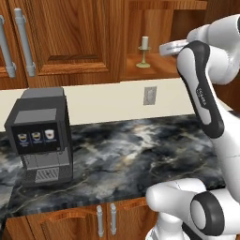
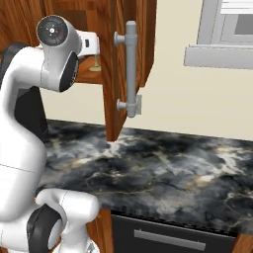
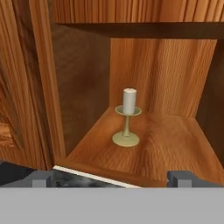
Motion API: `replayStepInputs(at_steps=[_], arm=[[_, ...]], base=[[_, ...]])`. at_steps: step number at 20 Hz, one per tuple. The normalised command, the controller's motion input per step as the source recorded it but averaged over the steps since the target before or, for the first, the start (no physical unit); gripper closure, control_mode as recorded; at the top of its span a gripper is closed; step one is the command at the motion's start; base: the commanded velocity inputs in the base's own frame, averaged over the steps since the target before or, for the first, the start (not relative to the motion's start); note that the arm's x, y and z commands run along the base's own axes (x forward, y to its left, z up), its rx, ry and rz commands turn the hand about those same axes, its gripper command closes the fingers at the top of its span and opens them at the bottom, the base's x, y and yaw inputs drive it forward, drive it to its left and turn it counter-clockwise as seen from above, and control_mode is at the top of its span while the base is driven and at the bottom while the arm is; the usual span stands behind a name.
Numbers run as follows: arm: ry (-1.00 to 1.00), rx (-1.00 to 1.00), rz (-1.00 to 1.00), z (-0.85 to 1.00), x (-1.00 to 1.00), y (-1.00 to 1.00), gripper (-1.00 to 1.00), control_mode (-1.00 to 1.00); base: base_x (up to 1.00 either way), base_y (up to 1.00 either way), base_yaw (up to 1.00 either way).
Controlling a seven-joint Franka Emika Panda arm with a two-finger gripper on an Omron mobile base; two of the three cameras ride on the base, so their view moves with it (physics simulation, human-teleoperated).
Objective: Get the candle and the liquor from the cabinet and move them to the dining counter.
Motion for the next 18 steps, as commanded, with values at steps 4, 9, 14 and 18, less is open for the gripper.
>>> replayStepInputs(at_steps=[4, 9, 14, 18], arm=[[0.0, 0.0, 0.0, 0.0, 0.37, 0.0, -1.0, -1.0], [0.0, 0.0, 0.0, 0.0, 0.32, 0.0, -1.0, -1.0], [0.0, 0.0, 0.0, 0.0, 0.28, 0.0, -1.0, -1.0], [0.0, 0.0, 0.0, 0.0, 0.28, 0.0, -1.0, -1.0]], base=[[0.0, 0.0, 0.0], [0.0, 0.0, 0.0], [0.0, 0.0, 0.0], [0.0, 0.0, 0.0]])
